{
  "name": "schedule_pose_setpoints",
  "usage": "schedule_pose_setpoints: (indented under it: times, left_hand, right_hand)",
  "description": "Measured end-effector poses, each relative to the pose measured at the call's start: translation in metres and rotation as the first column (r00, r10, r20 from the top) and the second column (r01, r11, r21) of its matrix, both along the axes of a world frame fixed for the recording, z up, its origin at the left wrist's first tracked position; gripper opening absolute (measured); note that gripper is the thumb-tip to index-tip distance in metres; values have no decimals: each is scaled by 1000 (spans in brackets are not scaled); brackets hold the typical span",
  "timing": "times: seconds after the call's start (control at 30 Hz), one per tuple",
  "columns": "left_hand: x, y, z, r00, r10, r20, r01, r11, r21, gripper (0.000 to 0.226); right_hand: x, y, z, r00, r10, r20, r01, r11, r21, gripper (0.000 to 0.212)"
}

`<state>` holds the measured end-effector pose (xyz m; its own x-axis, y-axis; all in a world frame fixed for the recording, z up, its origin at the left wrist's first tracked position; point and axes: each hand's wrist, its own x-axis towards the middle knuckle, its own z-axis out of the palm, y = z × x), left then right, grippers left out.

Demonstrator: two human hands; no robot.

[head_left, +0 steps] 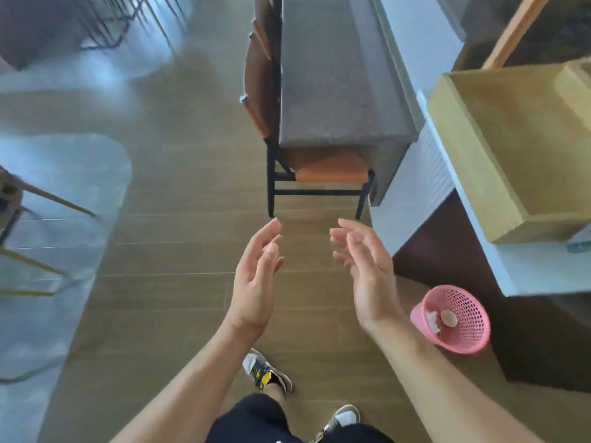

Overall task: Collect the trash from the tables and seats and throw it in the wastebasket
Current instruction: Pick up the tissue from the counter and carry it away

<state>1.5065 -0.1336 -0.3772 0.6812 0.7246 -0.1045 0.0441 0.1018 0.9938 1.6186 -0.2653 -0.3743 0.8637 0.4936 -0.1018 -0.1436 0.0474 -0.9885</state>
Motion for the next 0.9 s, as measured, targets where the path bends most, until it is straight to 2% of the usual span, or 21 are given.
schedule_pose_setpoints:
  times: [0.1, 0.37, 0.53, 0.73, 0.9]
  left_hand:
    - [-16, 55, 19, 994, 105, 35, -105, 994, -7, 51]
    - [-54, 205, 69, 947, 299, 118, -307, 950, 58, 50]
    - [-66, 277, 92, 912, 375, 168, -394, 914, 98, 51]
    - [-69, 357, 104, 875, 442, 197, -471, 872, 134, 47]
    - [-63, 434, 115, 796, 566, 217, -601, 783, 163, 45]
  right_hand:
    - [-1, 65, 21, 995, 93, 31, -93, 996, 2, 37]
    - [-18, 231, 66, 955, 280, 96, -286, 957, 55, 39]
    - [-22, 311, 86, 934, 339, 114, -351, 928, 122, 51]
    - [-5, 410, 96, 880, 452, 145, -471, 870, 145, 34]
    - [14, 509, 99, 808, 572, 138, -589, 788, 181, 36]
